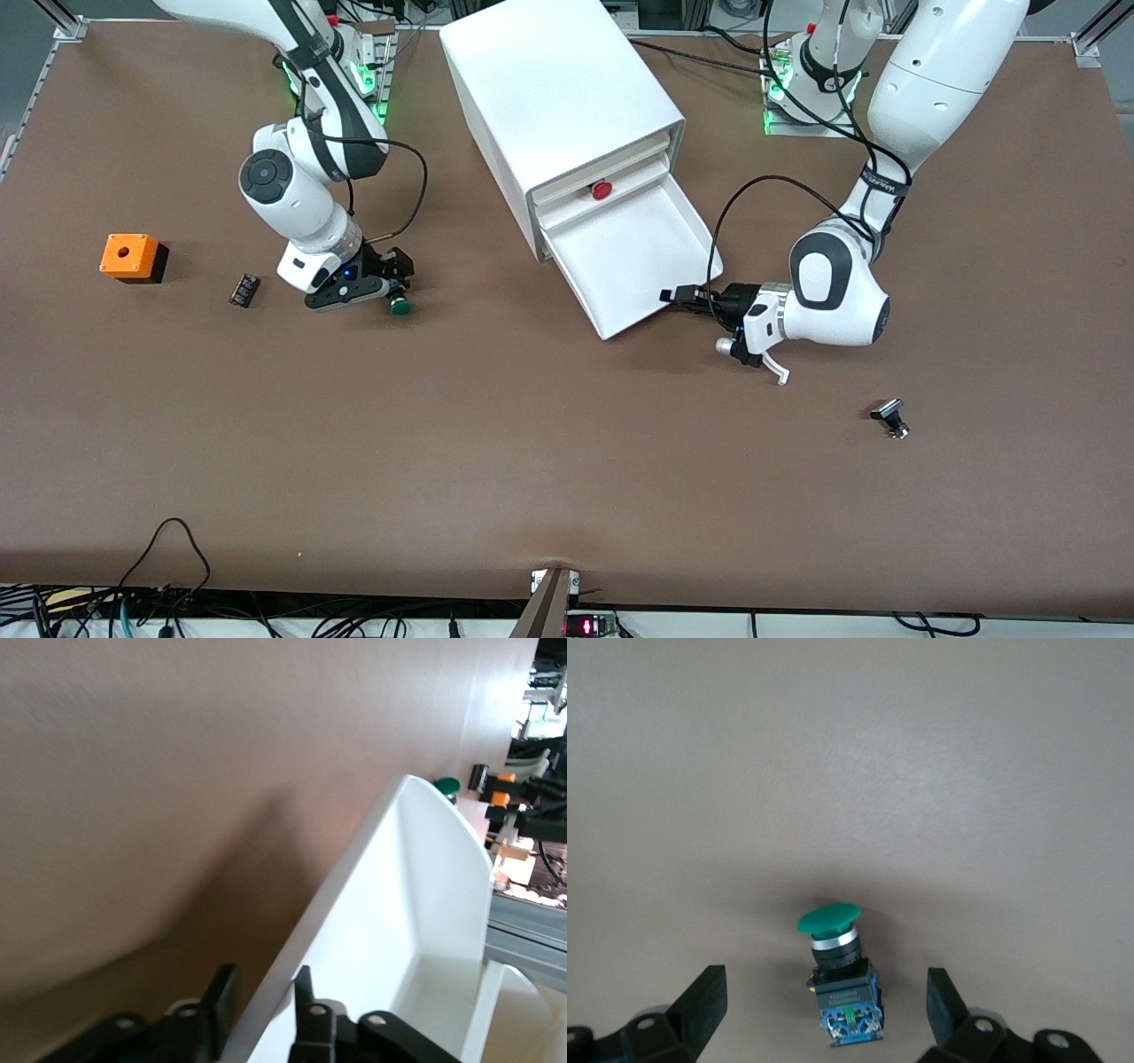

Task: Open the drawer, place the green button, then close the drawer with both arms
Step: 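Grasp the green button with the right gripper while the left gripper withdraws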

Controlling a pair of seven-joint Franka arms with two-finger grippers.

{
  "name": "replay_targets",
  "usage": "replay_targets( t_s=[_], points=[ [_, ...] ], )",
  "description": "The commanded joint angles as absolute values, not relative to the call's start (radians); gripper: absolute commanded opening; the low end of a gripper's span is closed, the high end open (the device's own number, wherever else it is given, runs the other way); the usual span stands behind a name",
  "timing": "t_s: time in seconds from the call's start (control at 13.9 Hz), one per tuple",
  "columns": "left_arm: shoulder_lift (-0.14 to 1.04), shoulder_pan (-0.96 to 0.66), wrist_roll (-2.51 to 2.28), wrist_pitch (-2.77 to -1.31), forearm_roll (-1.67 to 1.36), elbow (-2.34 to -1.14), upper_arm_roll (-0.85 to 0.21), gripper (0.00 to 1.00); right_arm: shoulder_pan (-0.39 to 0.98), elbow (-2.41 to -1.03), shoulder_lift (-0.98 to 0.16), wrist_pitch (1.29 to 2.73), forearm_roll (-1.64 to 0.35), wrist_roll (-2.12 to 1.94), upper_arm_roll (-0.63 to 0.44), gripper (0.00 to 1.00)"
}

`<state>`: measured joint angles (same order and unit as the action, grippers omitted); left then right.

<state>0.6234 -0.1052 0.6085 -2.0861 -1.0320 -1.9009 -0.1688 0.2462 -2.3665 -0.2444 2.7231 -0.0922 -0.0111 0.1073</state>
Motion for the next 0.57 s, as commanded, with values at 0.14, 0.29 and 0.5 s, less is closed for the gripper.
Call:
replay_targets(
  t_s=[0.14,0.29,0.5],
  points=[
    [0.586,-0.054,0.594,-2.091,-0.953,-1.853,-0.16,1.0,0.273,-2.459,-0.302,2.907,-0.089,-0.046,0.109,1.0],
    [0.546,-0.017,0.531,-2.082,-0.88,-1.816,-0.16,1.0,0.281,-2.457,-0.314,2.907,-0.089,-0.092,0.109,1.0],
    [0.43,0.026,0.356,-2.076,-0.636,-1.792,-0.16,1.0,0.276,-2.454,-0.327,2.902,-0.092,-0.161,0.103,0.6]
  ],
)
